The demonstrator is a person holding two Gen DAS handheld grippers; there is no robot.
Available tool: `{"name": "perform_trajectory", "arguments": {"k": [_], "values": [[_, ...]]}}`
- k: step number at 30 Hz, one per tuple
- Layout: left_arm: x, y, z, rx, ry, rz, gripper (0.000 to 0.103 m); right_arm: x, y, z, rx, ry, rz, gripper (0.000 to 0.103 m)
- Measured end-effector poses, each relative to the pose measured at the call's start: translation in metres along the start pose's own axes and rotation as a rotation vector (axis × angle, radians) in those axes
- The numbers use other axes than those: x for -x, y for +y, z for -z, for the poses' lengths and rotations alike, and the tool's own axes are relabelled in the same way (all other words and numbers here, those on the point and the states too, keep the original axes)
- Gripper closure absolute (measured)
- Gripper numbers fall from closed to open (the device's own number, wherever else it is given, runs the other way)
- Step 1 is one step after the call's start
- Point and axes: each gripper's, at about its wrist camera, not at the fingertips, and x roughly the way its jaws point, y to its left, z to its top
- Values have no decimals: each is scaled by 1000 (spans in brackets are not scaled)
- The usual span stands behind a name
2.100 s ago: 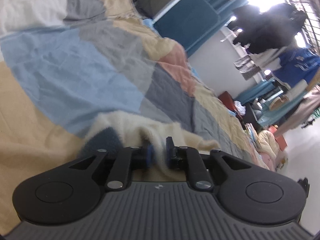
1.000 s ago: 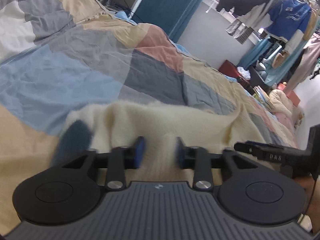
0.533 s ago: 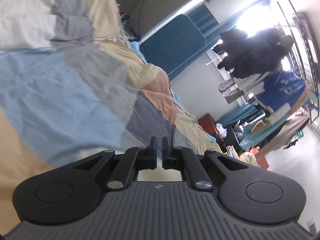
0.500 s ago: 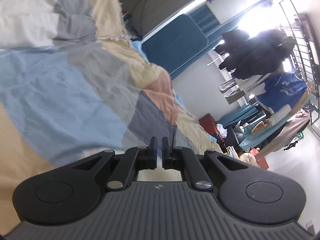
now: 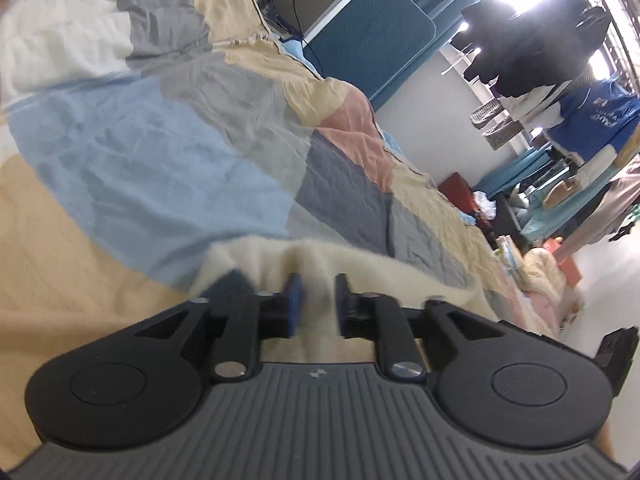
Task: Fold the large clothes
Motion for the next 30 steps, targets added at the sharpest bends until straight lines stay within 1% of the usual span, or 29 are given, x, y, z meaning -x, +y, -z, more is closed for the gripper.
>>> {"name": "perform_trajectory", "arguments": {"k": [1,2,5,7,9,11,13,15,16,17,18,19,20,22,23,25,27,30], "values": [[0,0,0,8,3,18,69,-1,3,2,7,-2,-17,42],[-1,0,0,12,6,39,66,-3,7,2,17,5,-21,43],[-5,3,-2,55,20,95,66,-15,20,7,47,29,-4,43],[-14,3,-5,61,47,91,62,-29,27,11,70,69,17,43],[-23,0,-5,51,75,73,60,-42,36,18,144,126,64,42],[-28,-4,-4,30,88,53,60,-48,45,23,223,172,72,42],[-30,-9,-3,7,100,50,60,-49,50,26,261,201,73,42],[-31,-13,-2,-11,115,61,60,-52,55,31,295,224,77,46],[-31,-14,-1,-17,118,65,60,-54,58,34,314,240,66,60],[-31,-16,0,-24,122,68,60,-57,60,38,319,258,65,66],[-31,-17,1,-31,125,72,60,-58,66,42,346,253,78,68],[-31,-18,1,-37,130,77,60,-58,72,45,385,251,83,77],[-31,-18,2,-39,133,82,60,-56,77,46,405,246,84,86],[-30,-19,3,-43,131,84,62,-50,80,45,405,210,99,89],[-30,-20,4,-48,128,79,64,-45,79,42,387,184,101,90],[-27,-22,5,-53,109,61,89,-30,72,29,316,108,100,90],[-20,-22,4,-44,66,61,94,-9,66,14,252,18,107,90],[-5,-20,-3,-3,-9,111,96,23,56,-7,186,-106,122,91]]}}
